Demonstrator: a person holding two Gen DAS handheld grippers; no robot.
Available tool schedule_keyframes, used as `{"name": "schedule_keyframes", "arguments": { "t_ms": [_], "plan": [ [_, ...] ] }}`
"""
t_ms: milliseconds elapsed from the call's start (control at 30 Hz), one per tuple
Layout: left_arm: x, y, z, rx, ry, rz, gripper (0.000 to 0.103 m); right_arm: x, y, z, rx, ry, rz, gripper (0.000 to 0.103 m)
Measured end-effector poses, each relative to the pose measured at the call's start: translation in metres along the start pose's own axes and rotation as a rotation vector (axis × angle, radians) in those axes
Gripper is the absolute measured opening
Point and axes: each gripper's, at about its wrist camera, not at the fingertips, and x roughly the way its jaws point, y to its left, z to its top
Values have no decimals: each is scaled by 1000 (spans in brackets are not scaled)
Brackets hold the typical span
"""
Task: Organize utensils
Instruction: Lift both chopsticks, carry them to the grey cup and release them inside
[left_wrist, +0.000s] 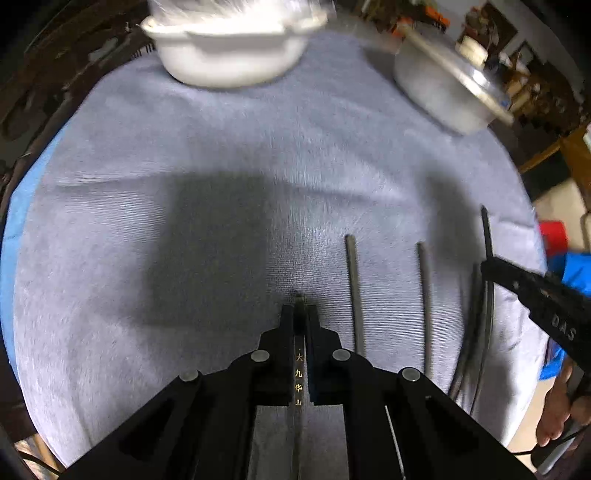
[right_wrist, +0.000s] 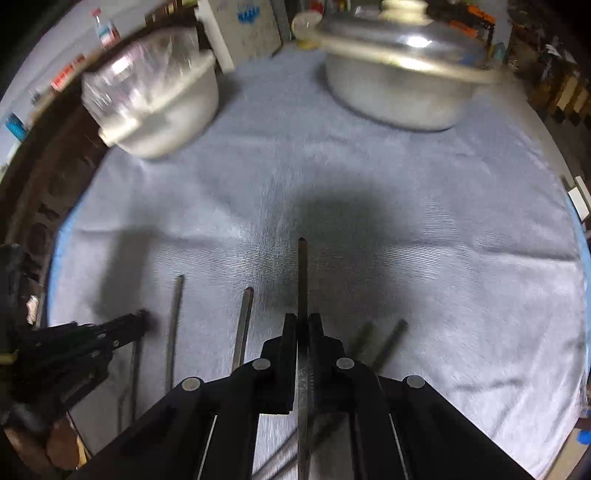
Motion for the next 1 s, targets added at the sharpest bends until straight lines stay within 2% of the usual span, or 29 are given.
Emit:
{"name": "schedule_keyframes", "arguments": {
  "t_ms": [100,167,267,433,600,767,1000],
  "plan": [
    [-36,-2,-10,2,-97,-4,5,-42,-11,-19,23,-124,66,6],
    [-66,-6,-20,15,-178,-16,5,-64,-10,-21,33,-187,93,6],
    [-108,-20,-40,53,-301,-11,5,-103,-13,-41,35,-307,121,6],
    [-172,-35,-82,92,-479,-26,5,-166,-7,-92,31,-519,149,6],
    [-223,-46,-127,107,-651,-54,5,-210,5,-145,31,-704,165,6],
    [-265,-54,-168,109,-799,-90,5,-239,20,-188,37,-831,168,6],
    [-304,-62,-202,81,-928,-183,5,-278,29,-225,66,-977,200,6]
  ]
}}
